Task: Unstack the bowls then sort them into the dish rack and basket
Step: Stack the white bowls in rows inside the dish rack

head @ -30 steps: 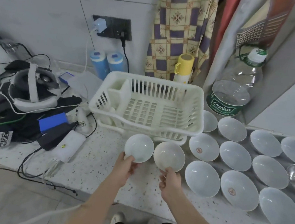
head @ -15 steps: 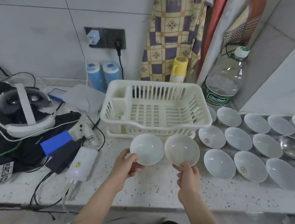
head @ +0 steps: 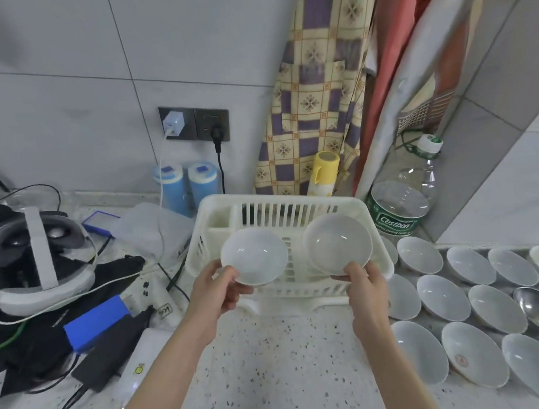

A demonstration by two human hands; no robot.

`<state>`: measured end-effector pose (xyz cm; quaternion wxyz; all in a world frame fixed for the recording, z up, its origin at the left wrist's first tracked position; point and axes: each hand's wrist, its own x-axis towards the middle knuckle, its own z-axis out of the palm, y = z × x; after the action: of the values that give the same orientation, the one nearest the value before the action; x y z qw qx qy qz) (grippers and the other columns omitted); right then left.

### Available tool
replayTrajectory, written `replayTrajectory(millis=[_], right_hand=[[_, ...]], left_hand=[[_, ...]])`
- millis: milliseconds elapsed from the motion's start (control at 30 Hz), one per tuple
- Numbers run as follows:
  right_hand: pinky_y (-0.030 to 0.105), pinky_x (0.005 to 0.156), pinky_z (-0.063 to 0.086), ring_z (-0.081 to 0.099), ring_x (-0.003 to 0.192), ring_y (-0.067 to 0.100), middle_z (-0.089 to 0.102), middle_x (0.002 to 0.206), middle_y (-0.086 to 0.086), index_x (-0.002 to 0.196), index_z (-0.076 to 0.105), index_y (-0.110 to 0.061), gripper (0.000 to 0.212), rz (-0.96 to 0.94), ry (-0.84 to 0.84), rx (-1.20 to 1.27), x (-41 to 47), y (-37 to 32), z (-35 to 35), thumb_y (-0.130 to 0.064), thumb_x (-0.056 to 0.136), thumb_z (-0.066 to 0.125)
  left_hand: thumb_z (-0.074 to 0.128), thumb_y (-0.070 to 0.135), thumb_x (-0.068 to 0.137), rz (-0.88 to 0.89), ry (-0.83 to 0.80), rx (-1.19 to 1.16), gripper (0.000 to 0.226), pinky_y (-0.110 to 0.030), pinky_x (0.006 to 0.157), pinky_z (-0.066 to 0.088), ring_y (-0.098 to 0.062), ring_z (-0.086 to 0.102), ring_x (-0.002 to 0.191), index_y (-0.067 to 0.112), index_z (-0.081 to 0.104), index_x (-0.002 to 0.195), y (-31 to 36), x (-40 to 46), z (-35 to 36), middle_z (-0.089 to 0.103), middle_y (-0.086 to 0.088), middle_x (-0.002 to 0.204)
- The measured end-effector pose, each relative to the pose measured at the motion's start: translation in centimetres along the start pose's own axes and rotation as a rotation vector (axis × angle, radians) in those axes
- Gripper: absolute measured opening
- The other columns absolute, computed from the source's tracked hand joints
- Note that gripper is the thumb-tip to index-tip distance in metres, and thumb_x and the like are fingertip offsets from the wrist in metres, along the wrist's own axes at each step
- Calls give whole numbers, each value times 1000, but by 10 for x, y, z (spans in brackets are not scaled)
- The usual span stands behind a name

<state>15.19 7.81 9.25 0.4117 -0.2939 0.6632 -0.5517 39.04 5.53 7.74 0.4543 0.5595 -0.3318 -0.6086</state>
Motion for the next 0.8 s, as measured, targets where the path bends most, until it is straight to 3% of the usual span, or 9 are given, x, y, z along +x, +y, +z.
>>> replayTrajectory(millis=[67,167,300,500,567,700,800], right_hand=[[27,63,39,66,77,9,73,89,-1,112,54,-26,29,-28,-42,-67,22,-7,7,-25,83,55],[25,63,37,68,73,3,74,87,4,119,39,-35,40,-5,-90,-134,55,-11,21,-25,85,56],[28,61,40,71,63,7,74,85,8,122,43,-28,39,24,-179,-213,92,-5,43,-24,85,56],[28,58,41,69,58,9,72,59,-1,124,47,-27,37,144,-334,-316,137,9,84,-19,88,54],[23,51,38,66,50,6,71,58,0,119,47,-30,35,170,-399,-358,148,13,98,-17,86,52],[17,42,33,66,50,14,69,65,7,122,54,-18,40,250,-504,-389,164,23,126,-10,84,48],[17,34,28,65,50,17,67,67,11,125,53,-12,43,305,-522,-392,171,32,140,-6,83,45]], left_hand=[[54,12,88,29,45,-15,32,-24,47,40,-19,50,58,22,57,118,8,17,1,75,-21,79],[54,14,87,87,138,-7,33,-26,49,39,-17,53,56,21,56,119,17,44,1,76,-18,75],[55,14,87,131,248,-11,35,-27,49,38,-11,55,50,20,54,121,26,78,2,76,-16,73],[54,10,88,147,303,-61,26,-30,54,38,-9,58,47,18,58,112,37,121,10,74,-20,70],[54,9,88,136,310,-79,25,-29,54,37,-15,54,50,16,59,112,40,134,12,73,-22,70],[54,9,87,147,294,-108,24,-27,51,33,-18,46,52,12,61,109,40,152,13,71,-26,70],[55,21,73,142,257,-120,37,-27,52,33,-19,47,56,13,62,108,40,158,13,72,-25,71]])
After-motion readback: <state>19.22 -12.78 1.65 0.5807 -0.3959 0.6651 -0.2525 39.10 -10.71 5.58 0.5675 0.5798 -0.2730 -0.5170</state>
